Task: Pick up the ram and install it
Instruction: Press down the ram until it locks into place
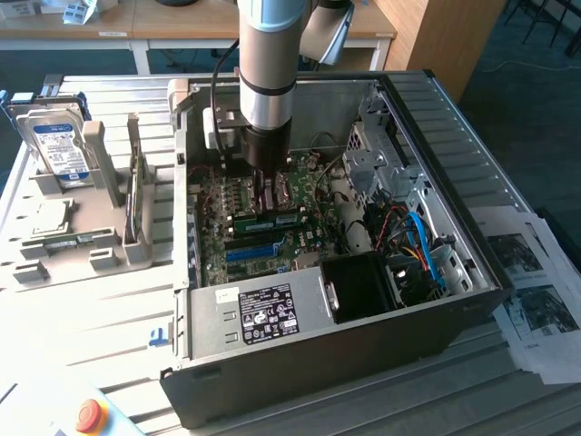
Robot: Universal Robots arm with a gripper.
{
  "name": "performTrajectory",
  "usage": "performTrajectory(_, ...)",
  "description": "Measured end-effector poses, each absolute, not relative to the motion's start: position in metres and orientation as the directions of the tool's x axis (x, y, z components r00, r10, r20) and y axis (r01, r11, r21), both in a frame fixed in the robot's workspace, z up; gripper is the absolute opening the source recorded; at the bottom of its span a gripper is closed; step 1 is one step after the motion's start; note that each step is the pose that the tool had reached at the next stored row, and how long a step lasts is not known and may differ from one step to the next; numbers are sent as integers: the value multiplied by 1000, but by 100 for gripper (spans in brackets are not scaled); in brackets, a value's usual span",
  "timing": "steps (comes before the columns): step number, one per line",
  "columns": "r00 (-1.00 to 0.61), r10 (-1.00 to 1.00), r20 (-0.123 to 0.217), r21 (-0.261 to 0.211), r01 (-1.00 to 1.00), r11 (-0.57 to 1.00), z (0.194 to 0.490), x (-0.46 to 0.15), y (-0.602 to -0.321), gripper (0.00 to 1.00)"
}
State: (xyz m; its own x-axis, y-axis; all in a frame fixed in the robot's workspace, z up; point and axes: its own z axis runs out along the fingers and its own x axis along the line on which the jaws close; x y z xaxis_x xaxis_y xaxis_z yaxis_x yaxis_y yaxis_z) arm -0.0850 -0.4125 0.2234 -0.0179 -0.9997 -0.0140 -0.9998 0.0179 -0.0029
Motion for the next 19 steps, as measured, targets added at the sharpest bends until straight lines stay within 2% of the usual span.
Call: performTrajectory(19,-18,-1000,-14,-3,-1000,18,222,-85,-412,10)
